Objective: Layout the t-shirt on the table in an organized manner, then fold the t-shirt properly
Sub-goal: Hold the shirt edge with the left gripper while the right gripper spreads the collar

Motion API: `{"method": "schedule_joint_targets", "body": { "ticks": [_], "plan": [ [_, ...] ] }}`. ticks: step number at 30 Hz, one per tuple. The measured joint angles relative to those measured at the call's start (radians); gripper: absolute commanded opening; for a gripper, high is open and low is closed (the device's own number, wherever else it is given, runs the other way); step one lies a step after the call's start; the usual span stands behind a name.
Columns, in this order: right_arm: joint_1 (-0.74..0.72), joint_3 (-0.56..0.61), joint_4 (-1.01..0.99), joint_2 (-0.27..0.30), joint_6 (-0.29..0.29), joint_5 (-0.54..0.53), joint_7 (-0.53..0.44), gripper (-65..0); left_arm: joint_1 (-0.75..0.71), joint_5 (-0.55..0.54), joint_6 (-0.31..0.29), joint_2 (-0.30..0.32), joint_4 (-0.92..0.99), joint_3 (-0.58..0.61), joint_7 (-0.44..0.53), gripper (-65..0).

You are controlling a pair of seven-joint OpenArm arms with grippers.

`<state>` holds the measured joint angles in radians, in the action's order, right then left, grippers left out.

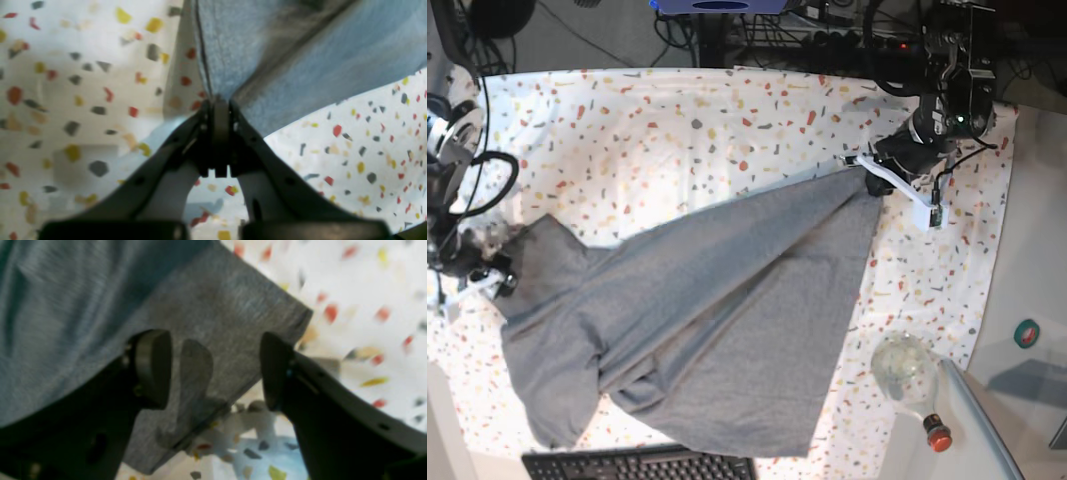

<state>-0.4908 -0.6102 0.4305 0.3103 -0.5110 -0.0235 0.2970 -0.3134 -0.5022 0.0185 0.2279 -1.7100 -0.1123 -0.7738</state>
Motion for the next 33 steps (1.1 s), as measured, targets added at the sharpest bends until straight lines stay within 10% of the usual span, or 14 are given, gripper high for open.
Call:
{"method": "schedule_joint_targets", "body": {
  "ticks": [7,14,23,33],
  "plan": [
    [0.025,0.211,0.008,-0.007,-0.134,-0.013,-0.026,-65.0,-0.003,0.001,0.0,-0.001,0.004,0.005,0.0,-65.0],
    [0.067,0.243,0.01,-0.009,-0.02,-0.048,-0.058,-65.0,-0.003,0.0,0.0,-0.005,0.004,0.005,0.0,-65.0],
    [0.261,0.204,0.22,-0.006,-0.022,-0.126,-0.001,-65.0,-0.004,0.0,0.0,-0.007,0.003,0.005,-0.003,-65.0],
    [0.526,0.086,0.801,-0.147,0.023,-0.028,0.465,-65.0,0.003,0.0,-0.001,-0.007,0.004,0.005,-0.004,-65.0]
  ]
}}
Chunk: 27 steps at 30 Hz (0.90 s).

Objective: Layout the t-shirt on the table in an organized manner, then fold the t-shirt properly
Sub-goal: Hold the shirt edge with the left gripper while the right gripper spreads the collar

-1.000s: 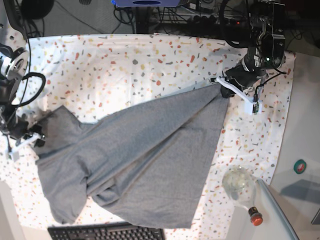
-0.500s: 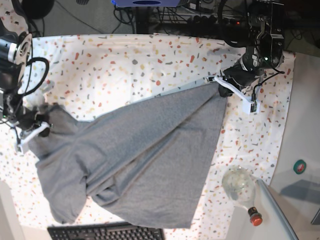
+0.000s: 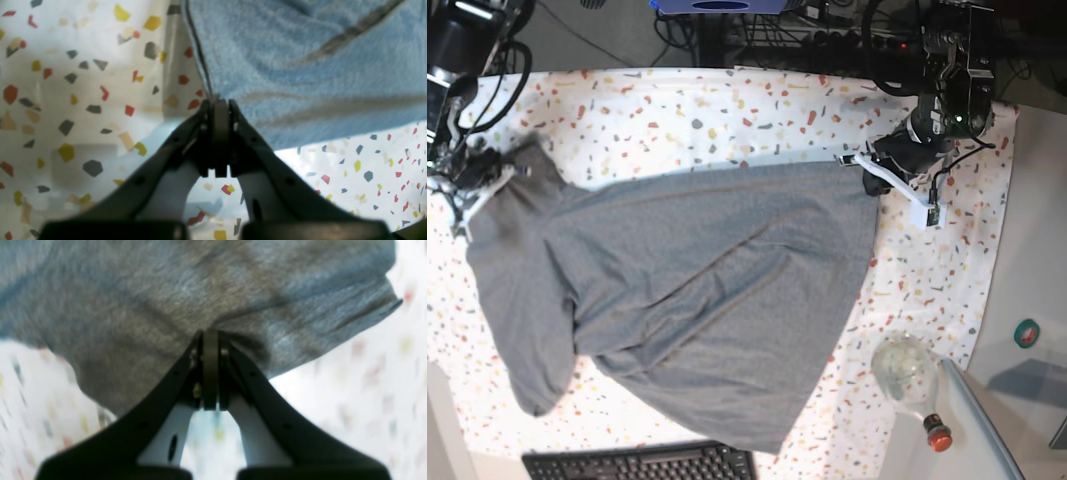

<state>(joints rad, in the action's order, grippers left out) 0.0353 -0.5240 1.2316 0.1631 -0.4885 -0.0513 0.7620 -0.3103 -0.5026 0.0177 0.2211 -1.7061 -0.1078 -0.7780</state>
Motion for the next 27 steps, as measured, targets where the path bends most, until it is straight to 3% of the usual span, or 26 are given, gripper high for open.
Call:
{"method": "schedule_joint_targets", "body": {
  "ticks": [2,4,7,10,13,17,19,21,27],
  "plan": [
    [0.027,-0.001,0.097,-0.022,0.006,0.018,0.116,-65.0,0.003,0.0,0.001,0.001,0.0,-0.002,0.001,-65.0],
    [0.055,-0.002,0.205,-0.043,0.002,0.011,0.165,-65.0,0.003,0.0,0.001,0.001,0.0,-0.005,0.0,-65.0],
    [0.08,-0.002,0.362,-0.065,0.003,0.007,0.167,-65.0,0.003,0.001,0.001,0.002,0.0,-0.007,0.0,-65.0],
    [0.027,-0.003,0.381,-0.04,-0.001,0.003,0.167,-65.0,0.004,0.001,0.001,0.007,0.0,-0.008,0.0,-65.0],
    [-0.094,-0.043,0.225,0.018,-0.005,0.011,0.091,-65.0,0.004,0.001,0.0,0.007,0.0,-0.009,0.003,-65.0],
    [-0.241,-0.095,-0.106,0.104,-0.005,0.007,-0.025,-32.3,0.006,0.002,0.0,0.002,0.0,-0.009,0.004,-65.0],
    [-0.284,-0.102,-0.246,0.133,-0.016,0.023,-0.082,-22.2,0.006,0.002,0.001,0.002,0.0,-0.008,0.003,-65.0],
    [-0.331,-0.104,-0.396,0.164,-0.078,0.017,-0.158,-23.0,0.006,0.002,0.002,0.006,0.0,-0.009,0.003,-65.0],
    [-0.493,-0.093,-0.758,0.234,-0.089,0.008,-0.372,-26.0,0.006,0.002,0.0,0.007,0.001,-0.008,0.004,-65.0]
  ]
}}
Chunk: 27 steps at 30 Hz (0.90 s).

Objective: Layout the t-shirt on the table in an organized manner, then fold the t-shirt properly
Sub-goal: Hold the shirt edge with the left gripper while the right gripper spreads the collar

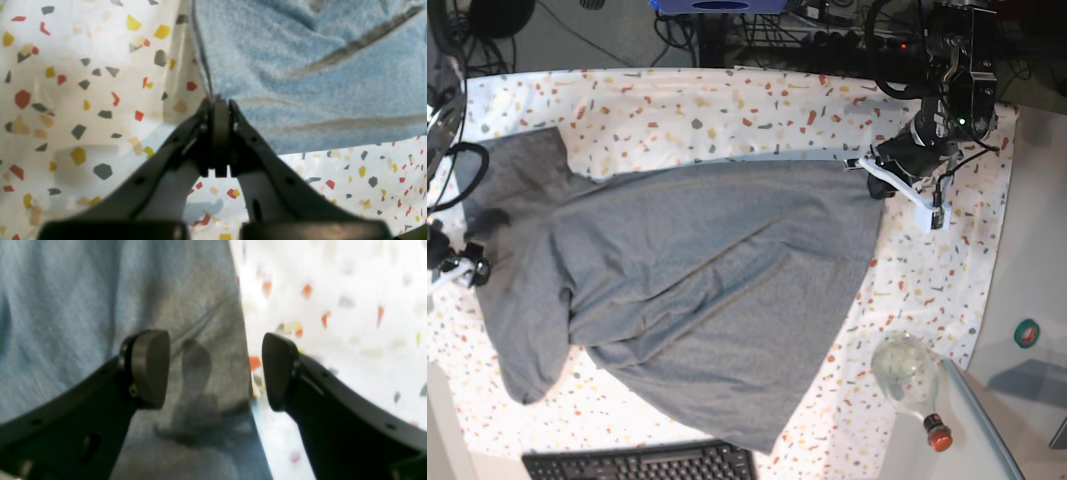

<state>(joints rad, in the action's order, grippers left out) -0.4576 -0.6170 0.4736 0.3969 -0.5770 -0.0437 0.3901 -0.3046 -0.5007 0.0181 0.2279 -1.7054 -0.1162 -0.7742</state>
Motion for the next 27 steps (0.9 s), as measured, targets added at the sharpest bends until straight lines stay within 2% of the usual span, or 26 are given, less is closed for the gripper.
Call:
{"method": "schedule_joint_targets", "body": {
  "ticks": [3,6,12,16,18,19,21,23,25,27],
  "plan": [
    [-0.017,0.001,-0.082,0.018,0.015,0.01,-0.029,-26.0,-0.001,0.0,0.0,0.002,0.0,0.0,0.0,-65.0],
    [-0.001,0.001,-0.084,0.013,0.098,0.013,-0.033,-25.5,-0.003,0.0,0.0,0.002,0.0,0.0,0.0,-65.0],
    [0.013,0.001,-0.083,0.012,0.105,0.031,-0.051,-25.8,-0.006,0.0,0.0,0.002,0.0,0.0,0.0,-65.0],
    [0.032,-0.001,-0.061,-0.009,0.08,0.072,-0.055,-26.4,-0.006,0.0,0.0,0.002,0.0,0.0,0.0,-65.0],
    [0.04,-0.001,-0.061,-0.009,0.027,0.067,-0.053,-31.7,-0.005,0.0,0.0,0.002,0.0,0.0,0.0,-65.0],
    [0.043,-0.006,-0.06,-0.009,0.026,0.065,-0.054,-36.3,-0.005,0.0,0.0,0.002,0.0,0.0,0.0,-65.0],
    [0.051,-0.012,-0.059,-0.009,0.027,0.058,-0.048,-48.2,-0.005,0.0,0.0,0.002,0.0,0.0,0.0,-65.0],
    [0.059,-0.013,-0.059,-0.009,0.026,0.048,-0.05,-63.9,-0.005,0.0,0.0,0.002,0.0,0.0,0.0,-65.0],
    [0.06,-0.02,-0.059,-0.009,0.026,0.048,-0.047,-65.0,-0.005,0.0,0.0,-0.001,0.0,0.0,0.0,-65.0],
    [0.059,-0.082,-0.06,-0.014,0.024,0.049,-0.032,-65.0,-0.005,0.0,0.0,-0.004,0.0,0.0,0.0,-65.0]
  ]
}}
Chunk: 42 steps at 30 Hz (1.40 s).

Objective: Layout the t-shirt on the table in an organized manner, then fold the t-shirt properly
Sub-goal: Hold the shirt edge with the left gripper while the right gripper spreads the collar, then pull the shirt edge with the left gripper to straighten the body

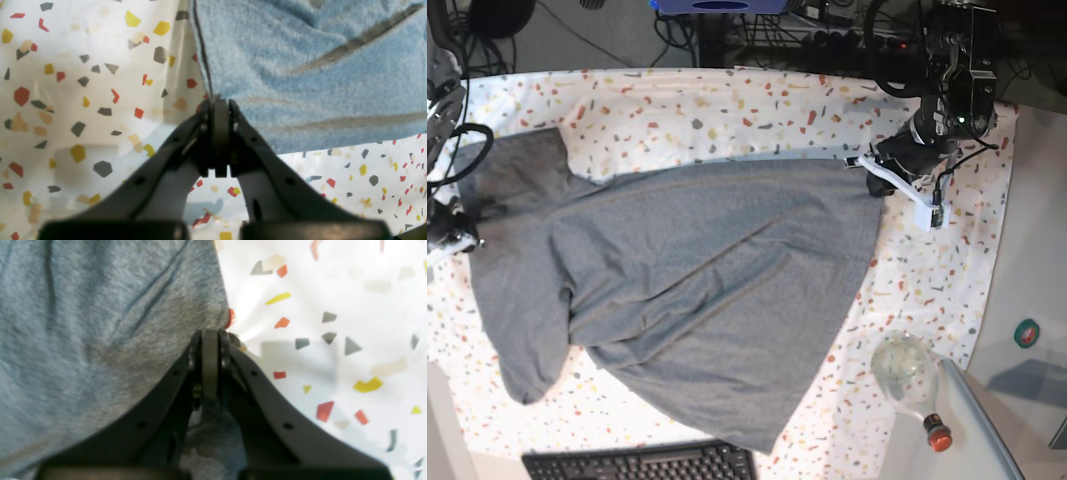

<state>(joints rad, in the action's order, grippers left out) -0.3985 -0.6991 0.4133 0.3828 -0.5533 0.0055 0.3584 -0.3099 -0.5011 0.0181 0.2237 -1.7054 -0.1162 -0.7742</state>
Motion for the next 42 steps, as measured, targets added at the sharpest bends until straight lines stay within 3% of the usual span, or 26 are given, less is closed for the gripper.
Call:
{"method": "schedule_joint_targets", "body": {
  "ticks": [2,6,12,15,20,28,32,38,42],
  "plan": [
    [0.012,-0.058,0.0,-0.001,-0.017,-0.005,0.004,-65.0,0.001,0.0,0.0,-0.002,0.0,0.0,0.0,-65.0],
    [0.098,-0.134,0.194,-0.037,-0.048,-0.009,0.175,-65.0,-0.001,0.0,0.0,-0.002,0.0,0.0,0.0,-65.0],
    [0.316,-0.145,0.639,-0.163,-0.026,0.038,0.374,-65.0,-0.002,0.0,-0.001,-0.005,0.001,0.0,0.0,-65.0],
    [0.387,-0.138,0.835,-0.227,-0.033,0.028,0.425,-65.0,-0.004,0.002,0.0,-0.017,0.0,-0.001,0.001,-65.0],
    [0.47,-0.139,1.087,-0.283,-0.037,0.024,0.529,-65.0,-0.032,0.002,0.001,-0.03,-0.025,0.0,-0.002,-65.0],
    [0.546,-0.139,1.139,-0.304,-0.035,0.023,0.543,-65.0,-0.169,-0.001,0.003,-0.025,-0.166,-0.006,-0.003,-65.0],
    [0.584,-0.143,1.223,-0.306,-0.037,0.026,0.546,-65.0,-0.259,-0.005,-0.001,-0.032,-0.262,-0.068,0.002,-65.0],
    [0.602,-0.137,1.336,-0.321,-0.039,0.018,0.589,-65.0,-0.28,0.0,0.001,-0.031,-0.253,-0.099,-0.002,-65.0],
    [0.552,-0.12,1.261,-0.314,-0.035,0.037,0.606,-65.0,-0.175,0.002,0.005,-0.032,-0.232,-0.074,-0.022,-65.0]
  ]
}}
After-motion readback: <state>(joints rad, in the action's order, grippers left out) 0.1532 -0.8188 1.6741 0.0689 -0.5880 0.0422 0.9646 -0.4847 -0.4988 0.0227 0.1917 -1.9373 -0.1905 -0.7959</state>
